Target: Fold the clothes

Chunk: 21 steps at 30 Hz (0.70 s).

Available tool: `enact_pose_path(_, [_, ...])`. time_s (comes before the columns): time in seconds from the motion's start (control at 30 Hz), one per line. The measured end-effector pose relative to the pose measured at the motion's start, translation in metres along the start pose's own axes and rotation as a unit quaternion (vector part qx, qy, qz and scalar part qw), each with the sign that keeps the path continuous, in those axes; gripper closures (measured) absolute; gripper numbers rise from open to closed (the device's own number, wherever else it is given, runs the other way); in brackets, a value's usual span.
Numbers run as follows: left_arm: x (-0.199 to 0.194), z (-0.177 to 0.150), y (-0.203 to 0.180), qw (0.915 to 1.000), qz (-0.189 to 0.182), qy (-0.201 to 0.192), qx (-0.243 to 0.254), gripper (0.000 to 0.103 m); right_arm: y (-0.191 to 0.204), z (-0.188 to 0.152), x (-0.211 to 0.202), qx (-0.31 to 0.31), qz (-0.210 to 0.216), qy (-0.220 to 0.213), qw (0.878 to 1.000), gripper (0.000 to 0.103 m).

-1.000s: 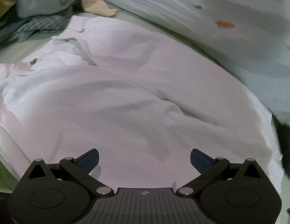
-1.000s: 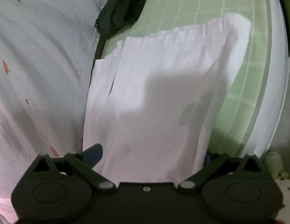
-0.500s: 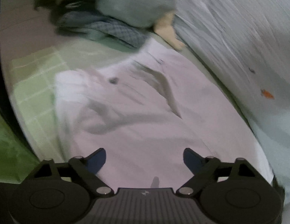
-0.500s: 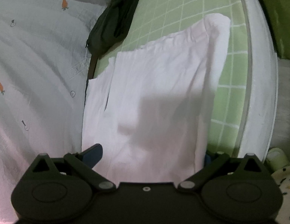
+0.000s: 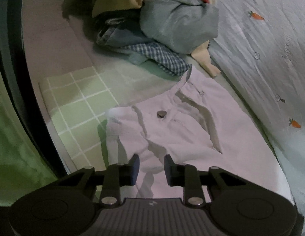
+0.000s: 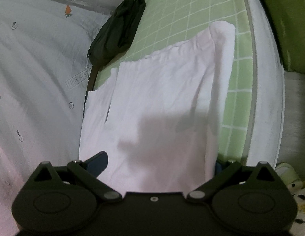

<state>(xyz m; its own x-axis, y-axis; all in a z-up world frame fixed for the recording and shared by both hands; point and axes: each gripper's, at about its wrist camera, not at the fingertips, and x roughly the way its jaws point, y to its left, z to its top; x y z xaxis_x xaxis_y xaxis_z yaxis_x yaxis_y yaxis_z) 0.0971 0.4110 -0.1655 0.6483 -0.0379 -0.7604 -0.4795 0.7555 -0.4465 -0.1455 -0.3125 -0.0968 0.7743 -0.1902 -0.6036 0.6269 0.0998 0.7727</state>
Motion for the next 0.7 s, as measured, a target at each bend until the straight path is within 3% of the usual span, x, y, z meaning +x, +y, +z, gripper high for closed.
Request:
enact_pose_path(0.13, [-0.006, 0.007, 0.005, 0.9999, -0.006, -0.013, 0.004, 0.075, -0.001, -0.004, -0.002, 0.003, 0.001, -0.005, 1.0, 0.001])
enact_pose_path(0.3, [-0.007, 0.017, 0.017, 0.9996, 0.016, -0.02, -0.012, 0.072, 0.001, -0.006, 0.001, 0.005, 0.001, -0.008, 1.0, 0.001])
enact_pose_path(0.43, [0.007, 0.016, 0.02, 0.9997, 0.013, 0.019, -0.006, 0.065, 0.0, -0.005, 0.001, 0.004, 0.004, -0.009, 1.0, 0.001])
enact_pose_path(0.7, [0.02, 0.009, 0.022, 0.9991, 0.008, 0.034, -0.025, 0.05, -0.003, -0.002, 0.004, 0.017, 0.008, -0.009, 1.0, 0.001])
